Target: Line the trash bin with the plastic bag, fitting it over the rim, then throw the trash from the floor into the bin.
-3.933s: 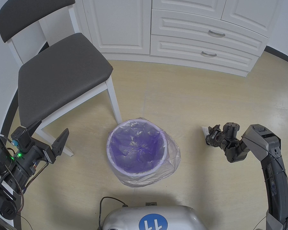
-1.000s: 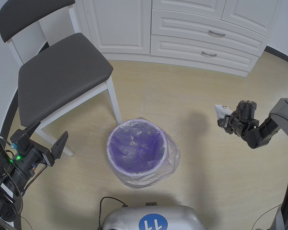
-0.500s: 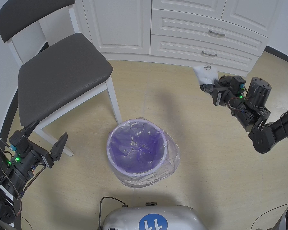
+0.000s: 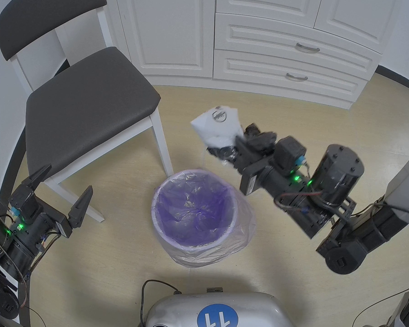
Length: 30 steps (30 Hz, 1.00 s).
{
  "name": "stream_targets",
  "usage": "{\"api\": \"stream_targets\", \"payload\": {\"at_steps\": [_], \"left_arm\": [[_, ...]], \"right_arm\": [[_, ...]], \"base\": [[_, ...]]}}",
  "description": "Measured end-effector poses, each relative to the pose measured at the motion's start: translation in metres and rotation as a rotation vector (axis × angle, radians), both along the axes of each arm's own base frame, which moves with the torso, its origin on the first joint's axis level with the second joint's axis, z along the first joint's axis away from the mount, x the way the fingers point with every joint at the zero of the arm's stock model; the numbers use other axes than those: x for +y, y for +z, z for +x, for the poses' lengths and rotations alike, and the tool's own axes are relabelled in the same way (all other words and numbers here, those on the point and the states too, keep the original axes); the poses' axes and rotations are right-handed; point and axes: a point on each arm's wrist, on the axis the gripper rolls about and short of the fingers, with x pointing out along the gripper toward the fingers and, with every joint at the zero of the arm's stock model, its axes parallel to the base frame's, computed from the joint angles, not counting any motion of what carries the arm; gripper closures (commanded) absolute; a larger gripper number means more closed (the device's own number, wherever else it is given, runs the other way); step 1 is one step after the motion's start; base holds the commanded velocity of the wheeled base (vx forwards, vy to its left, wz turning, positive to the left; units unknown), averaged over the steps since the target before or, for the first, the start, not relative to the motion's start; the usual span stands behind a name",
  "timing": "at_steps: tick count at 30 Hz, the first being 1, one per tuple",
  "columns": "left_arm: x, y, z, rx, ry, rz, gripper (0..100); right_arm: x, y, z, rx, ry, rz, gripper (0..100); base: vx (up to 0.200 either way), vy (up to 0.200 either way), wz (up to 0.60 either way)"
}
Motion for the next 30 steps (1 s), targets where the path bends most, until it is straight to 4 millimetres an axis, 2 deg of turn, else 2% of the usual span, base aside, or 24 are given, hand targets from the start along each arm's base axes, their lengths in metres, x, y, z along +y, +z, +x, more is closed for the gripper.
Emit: {"api": "stream_targets", "payload": {"at_steps": [3,8,13,18,26,30], "left_arm": [[0.001,0.005,-0.004,-0.031,-0.001,0.010,0],[0.002,0.012,-0.011,-0.083,-0.003,0.025,0],[0.001,0.018,-0.015,-0.121,-0.008,0.042,0],[0.001,0.021,-0.017,-0.143,-0.014,0.051,0],[0.000,0.024,-0.019,-0.166,-0.017,0.057,0],[0.000,0.025,-0.020,-0.172,-0.018,0.058,0]], "right_arm": [[0.013,-0.016,-0.005,0.068,0.036,-0.033,100],[0.027,-0.043,-0.008,0.312,0.066,-0.094,100],[0.038,-0.055,-0.006,0.574,0.048,-0.085,100],[0.048,-0.050,0.000,0.790,0.004,-0.036,100],[0.073,-0.021,0.026,0.982,-0.057,0.168,100],[0.082,-0.030,0.043,1.028,-0.081,0.211,100]], "base": [[0.000,0.000,0.00],[0.000,0.000,0.00],[0.000,0.000,0.00],[0.000,0.000,0.00],[0.000,0.000,0.00],[0.000,0.000,0.00]]}}
